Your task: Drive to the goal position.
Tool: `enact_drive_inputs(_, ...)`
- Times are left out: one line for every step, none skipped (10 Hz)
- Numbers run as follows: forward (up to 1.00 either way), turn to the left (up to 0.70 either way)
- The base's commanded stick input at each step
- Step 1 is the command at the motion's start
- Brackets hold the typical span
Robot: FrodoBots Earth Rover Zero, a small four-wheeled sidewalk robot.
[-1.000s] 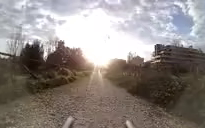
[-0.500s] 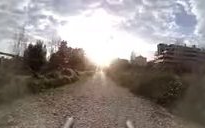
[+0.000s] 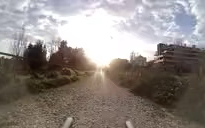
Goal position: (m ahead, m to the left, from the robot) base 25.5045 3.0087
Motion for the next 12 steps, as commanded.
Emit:
enact_drive_inputs(0.50, 0.00)
enact_drive_inputs(0.50, 0.00)
enact_drive_inputs(0.50, 0.00)
enact_drive_inputs(0.50, 0.00)
enact_drive_inputs(0.50, 0.00)
enact_drive_inputs(0.50, 0.00)
enact_drive_inputs(0.50, 0.00)
enact_drive_inputs(0.50, 0.00)
enact_drive_inputs(0.50, 0.00)
enact_drive_inputs(0.50, 0.00)
enact_drive_inputs(0.50, 0.00)
enact_drive_inputs(0.50, 0.00)
